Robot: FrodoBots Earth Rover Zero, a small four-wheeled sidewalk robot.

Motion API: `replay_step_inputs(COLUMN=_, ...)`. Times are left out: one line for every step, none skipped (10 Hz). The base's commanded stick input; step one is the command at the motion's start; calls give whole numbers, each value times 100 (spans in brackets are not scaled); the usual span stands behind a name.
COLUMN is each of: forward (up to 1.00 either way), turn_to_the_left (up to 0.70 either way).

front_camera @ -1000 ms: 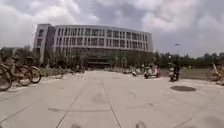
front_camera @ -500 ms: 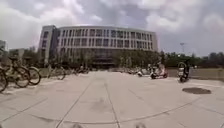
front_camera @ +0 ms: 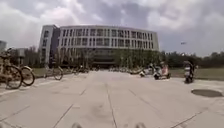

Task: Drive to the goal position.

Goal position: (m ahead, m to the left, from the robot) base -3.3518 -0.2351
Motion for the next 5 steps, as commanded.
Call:
replay_step_inputs(forward=70, turn_to_the_left=0)
replay_step_inputs(forward=70, turn_to_the_left=0)
replay_step_inputs(forward=70, turn_to_the_left=0)
replay_step_inputs(forward=70, turn_to_the_left=0)
replay_step_inputs(forward=70, turn_to_the_left=0)
